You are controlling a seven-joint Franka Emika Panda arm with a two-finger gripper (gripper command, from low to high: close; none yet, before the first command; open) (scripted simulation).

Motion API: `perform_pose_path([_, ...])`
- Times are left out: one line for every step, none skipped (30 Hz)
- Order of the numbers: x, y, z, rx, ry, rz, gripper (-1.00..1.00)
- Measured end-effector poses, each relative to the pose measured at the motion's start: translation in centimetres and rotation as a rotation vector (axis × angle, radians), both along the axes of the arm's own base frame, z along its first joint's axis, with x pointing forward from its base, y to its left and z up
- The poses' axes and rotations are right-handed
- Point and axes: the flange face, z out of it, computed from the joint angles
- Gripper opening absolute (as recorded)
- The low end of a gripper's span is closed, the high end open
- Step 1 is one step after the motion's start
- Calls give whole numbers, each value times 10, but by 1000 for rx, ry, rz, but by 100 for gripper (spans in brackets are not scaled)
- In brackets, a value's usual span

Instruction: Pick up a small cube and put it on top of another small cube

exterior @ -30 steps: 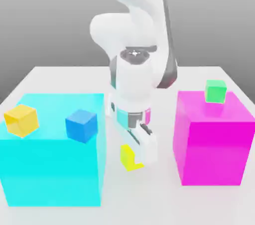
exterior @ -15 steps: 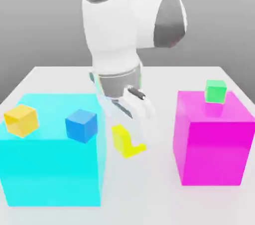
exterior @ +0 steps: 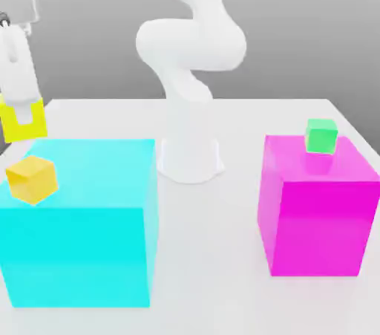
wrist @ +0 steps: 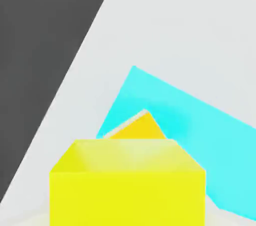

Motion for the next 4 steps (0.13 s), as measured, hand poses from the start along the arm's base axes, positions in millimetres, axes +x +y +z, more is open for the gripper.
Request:
perform_pose_path([-1, 0, -10, 0, 0, -1, 100])
perform_pose_path([-1, 0, -10, 0, 0, -1, 100])
perform_pose_path([-1, 0, -10, 0, 0, -1, 100])
perform_pose_path([-1, 0, -10, 0, 0, -1, 100])
